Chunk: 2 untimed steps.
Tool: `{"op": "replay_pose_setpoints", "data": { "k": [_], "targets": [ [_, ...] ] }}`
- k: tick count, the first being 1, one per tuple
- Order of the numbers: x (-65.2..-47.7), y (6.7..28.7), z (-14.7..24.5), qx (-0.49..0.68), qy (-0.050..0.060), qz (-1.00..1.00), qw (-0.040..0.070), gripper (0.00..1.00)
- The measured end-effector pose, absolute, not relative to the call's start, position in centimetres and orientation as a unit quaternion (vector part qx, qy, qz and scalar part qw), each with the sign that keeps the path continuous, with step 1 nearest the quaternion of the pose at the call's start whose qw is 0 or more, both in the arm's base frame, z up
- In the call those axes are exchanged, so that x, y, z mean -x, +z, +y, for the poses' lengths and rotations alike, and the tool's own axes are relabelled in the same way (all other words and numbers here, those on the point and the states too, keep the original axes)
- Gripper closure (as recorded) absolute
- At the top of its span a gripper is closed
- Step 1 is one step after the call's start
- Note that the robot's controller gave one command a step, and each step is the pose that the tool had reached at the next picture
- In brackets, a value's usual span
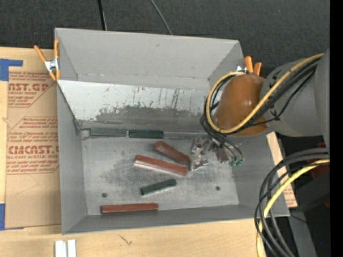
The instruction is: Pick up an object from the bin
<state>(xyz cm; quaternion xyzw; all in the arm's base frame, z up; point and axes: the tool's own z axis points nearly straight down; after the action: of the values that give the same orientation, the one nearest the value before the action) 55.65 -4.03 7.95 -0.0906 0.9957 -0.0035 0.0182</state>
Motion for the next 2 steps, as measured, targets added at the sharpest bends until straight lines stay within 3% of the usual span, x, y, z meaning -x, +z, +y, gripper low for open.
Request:
{"op": "replay_pose_setpoints", "data": {
  "k": [1, 2],
  "targets": [
    [-54.94, 7.37, -3.84, 0.092, -0.001, 0.996, 0.005, 0.00],
    [-54.94, 7.38, -3.84, 0.092, -0.001, 0.996, 0.005, 0.00]
  ]
}}
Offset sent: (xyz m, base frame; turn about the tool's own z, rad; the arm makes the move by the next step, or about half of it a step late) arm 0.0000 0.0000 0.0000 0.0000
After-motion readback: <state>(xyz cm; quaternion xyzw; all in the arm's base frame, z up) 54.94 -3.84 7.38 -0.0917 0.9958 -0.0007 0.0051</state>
